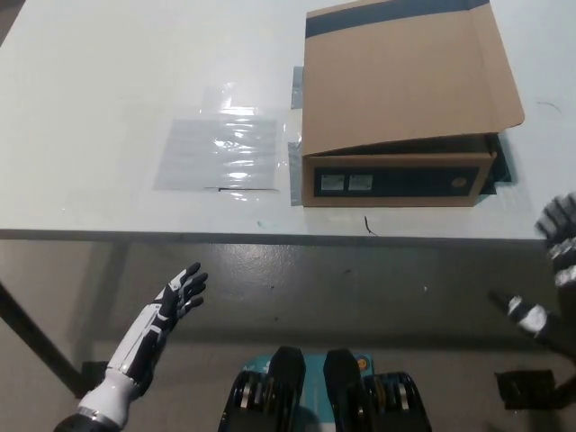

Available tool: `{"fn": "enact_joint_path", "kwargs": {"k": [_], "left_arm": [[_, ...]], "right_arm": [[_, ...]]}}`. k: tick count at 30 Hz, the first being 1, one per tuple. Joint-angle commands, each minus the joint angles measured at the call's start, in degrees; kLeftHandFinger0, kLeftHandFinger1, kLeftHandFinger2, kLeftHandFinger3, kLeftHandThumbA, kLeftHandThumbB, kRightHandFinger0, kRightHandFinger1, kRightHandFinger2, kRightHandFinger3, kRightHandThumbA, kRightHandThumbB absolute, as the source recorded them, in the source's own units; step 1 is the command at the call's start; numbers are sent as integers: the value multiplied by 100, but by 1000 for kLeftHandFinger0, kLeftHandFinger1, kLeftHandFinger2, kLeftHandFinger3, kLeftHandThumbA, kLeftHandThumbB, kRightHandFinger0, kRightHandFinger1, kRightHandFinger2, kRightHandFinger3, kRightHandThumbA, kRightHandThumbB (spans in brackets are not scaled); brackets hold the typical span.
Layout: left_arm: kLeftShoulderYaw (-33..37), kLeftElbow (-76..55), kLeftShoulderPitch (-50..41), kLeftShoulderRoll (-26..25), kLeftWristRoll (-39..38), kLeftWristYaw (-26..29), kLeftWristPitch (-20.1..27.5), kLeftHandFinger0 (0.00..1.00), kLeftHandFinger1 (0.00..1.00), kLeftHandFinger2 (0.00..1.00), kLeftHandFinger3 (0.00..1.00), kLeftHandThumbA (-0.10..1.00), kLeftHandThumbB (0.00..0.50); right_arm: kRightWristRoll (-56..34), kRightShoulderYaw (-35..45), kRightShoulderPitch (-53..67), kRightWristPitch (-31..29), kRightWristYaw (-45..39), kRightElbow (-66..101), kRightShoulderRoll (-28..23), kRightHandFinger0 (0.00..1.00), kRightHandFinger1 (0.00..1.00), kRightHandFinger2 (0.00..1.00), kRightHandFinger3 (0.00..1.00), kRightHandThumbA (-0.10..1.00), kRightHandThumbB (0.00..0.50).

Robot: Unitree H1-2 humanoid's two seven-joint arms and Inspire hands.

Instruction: A small storage box is placed at the center of the table and the robot uses its right hand to slide under its lid and push it upwards to open it

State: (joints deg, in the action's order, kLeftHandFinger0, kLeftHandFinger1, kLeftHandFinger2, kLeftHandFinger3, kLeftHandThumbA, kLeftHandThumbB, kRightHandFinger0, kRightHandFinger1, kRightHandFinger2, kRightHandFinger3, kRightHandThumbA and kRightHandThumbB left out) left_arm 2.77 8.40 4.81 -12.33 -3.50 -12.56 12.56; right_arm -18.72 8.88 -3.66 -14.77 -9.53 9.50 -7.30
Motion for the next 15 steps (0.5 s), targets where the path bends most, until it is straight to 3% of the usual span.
{"fn": "enact_joint_path", "kwargs": {"k": [1,10,15], "left_arm": [[-19,-70,16,2,-26,-35,242,1000,1000,1000,1000,1000,330],[29,-83,-120,52,1,-46,299,1000,1000,1000,1000,1000,314],[34,-152,-231,55,-47,-81,260,1000,1000,1000,1000,1000,312]], "right_arm": [[-747,309,-618,224,235,328,-107,1000,1000,1000,1000,1000,189],[-1743,970,-1670,634,306,-617,-184,1000,1000,1000,1000,1000,296],[-2164,1179,-2164,875,267,-1135,-104,1000,1000,1000,1000,1000,302]]}}
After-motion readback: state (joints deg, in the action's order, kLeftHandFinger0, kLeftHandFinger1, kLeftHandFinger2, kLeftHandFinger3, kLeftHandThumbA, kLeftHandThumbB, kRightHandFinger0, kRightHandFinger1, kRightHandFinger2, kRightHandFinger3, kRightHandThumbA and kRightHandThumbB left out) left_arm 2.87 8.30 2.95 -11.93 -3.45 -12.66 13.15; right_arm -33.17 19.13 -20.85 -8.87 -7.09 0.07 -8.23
